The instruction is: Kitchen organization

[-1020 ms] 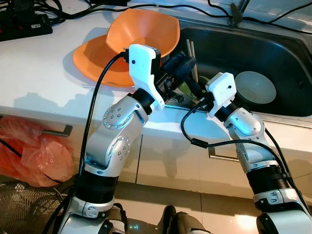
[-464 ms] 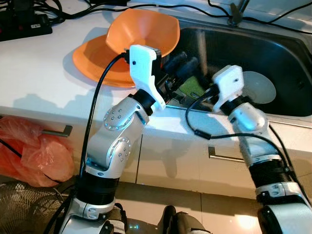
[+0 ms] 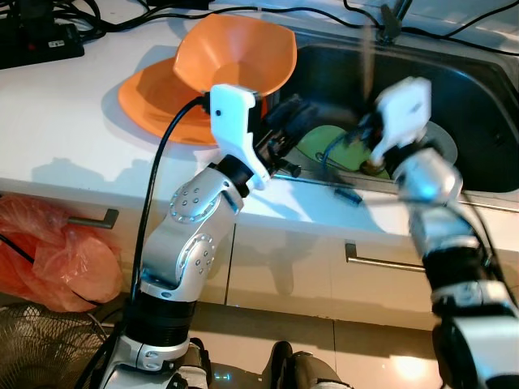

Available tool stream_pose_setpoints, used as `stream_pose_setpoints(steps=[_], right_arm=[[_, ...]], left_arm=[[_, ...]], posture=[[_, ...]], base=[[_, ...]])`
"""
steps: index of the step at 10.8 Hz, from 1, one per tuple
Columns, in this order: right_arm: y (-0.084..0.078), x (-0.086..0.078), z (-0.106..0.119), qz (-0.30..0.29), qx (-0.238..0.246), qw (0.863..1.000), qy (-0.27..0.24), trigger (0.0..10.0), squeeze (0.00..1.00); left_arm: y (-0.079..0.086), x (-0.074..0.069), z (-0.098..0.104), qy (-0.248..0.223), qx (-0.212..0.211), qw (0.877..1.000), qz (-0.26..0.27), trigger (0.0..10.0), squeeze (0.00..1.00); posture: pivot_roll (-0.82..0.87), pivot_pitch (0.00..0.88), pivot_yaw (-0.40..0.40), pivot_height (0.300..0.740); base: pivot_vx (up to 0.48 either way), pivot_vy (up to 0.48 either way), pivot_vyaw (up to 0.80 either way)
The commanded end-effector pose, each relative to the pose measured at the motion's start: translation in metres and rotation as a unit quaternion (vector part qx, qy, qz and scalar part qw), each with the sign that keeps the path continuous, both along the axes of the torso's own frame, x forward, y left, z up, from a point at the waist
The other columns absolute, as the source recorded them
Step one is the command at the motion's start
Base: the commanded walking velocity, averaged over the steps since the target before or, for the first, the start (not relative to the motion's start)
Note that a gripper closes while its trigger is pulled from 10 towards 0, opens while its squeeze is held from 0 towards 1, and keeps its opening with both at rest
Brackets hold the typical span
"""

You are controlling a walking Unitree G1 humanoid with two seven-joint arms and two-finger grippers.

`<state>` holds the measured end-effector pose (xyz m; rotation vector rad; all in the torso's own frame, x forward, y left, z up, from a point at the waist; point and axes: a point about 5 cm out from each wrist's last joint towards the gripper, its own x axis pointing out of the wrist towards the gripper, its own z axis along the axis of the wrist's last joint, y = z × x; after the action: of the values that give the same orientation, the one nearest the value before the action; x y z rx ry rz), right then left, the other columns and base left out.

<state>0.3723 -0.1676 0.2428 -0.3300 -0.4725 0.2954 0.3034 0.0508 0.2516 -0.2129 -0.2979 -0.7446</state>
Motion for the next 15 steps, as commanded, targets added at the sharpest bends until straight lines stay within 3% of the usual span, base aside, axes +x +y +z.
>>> stream_pose_setpoints(steps=[1,4,8,15], right_arm=[[-0.011,0.002,0.007,-0.021,0.023,1.000,-0.004,10.0,0.00],[-0.021,0.012,0.001,-0.057,0.105,0.992,0.040,10.0,0.00],[-0.026,0.017,-0.018,-0.084,0.142,0.983,0.085,10.0,0.00],[-0.030,0.017,-0.051,-0.116,0.163,0.969,0.142,10.0,0.00]], left_arm=[[-0.003,-0.002,-0.004,0.001,0.009,1.000,0.001,10.0,0.00],[-0.001,-0.001,-0.013,0.016,0.032,0.999,0.022,10.0,0.00],[0.002,0.003,-0.034,0.023,0.109,0.992,0.062,10.0,0.00],[0.005,0.005,-0.043,0.031,0.107,0.990,0.087,10.0,0.00]], posture=[[0.21,0.199,-0.095,0.740],[0.21,0.200,-0.094,0.740],[0.22,0.199,-0.092,0.740],[0.22,0.199,-0.092,0.740]], base=[[0.000,0.000,0.00],[0.000,0.000,0.00],[0.000,0.000,0.00],[0.000,0.000,0.00]])
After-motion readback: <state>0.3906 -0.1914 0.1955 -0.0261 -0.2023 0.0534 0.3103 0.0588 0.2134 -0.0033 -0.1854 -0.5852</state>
